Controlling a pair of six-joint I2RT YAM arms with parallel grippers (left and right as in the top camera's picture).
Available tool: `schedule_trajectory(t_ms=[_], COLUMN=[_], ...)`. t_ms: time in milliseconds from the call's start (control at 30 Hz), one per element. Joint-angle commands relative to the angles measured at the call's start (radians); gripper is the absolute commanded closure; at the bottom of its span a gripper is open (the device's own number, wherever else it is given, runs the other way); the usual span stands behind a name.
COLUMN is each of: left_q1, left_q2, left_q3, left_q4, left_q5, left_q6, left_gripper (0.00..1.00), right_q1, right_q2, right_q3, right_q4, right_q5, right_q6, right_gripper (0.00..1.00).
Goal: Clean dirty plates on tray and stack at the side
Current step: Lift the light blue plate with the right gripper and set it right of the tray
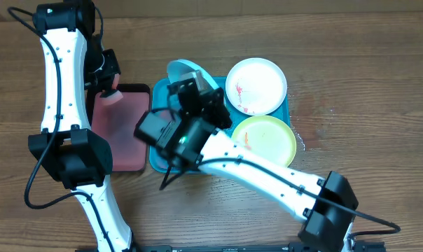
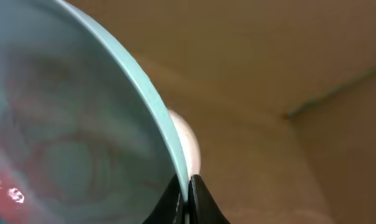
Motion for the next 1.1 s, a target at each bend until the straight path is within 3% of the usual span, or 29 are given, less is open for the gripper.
schedule_trajectory(t_ms=[0, 600, 700, 900, 1067], left_q1=[-0.005, -0.006, -0.007, -0.007, -0.007], left_q2=[-0.047, -0.047, -0.047, -0.047, -0.047], left_q3=[-0.005, -0.005, -0.005, -0.005, -0.005], left_q4=[0.004, 0.012, 0.011, 0.008, 0.004], left_q5=[-0.002, -0.001, -0.001, -0.001, 0.0], left_q6=[0.015, 0.014, 0.015, 0.015, 0.015], left_gripper=[0.96, 0.96, 0.96, 0.96, 0.96], right_q1=[0.047, 0.075, 0.056, -0.069, -0.226], right_q2=[-0.042, -0.044, -0.044, -0.044, -0.058], right_q3=[0.028, 0.028, 0.028, 0.027, 0.027], right_q4=[0.007, 0.015, 0.013, 0.016, 0.068], right_q5=[0.28, 0.237, 0.057, -0.491, -0.951], right_q6=[0.023, 0.05, 0.049, 0.035, -0.141], right_gripper=[0.96, 0.96, 0.96, 0.96, 0.96])
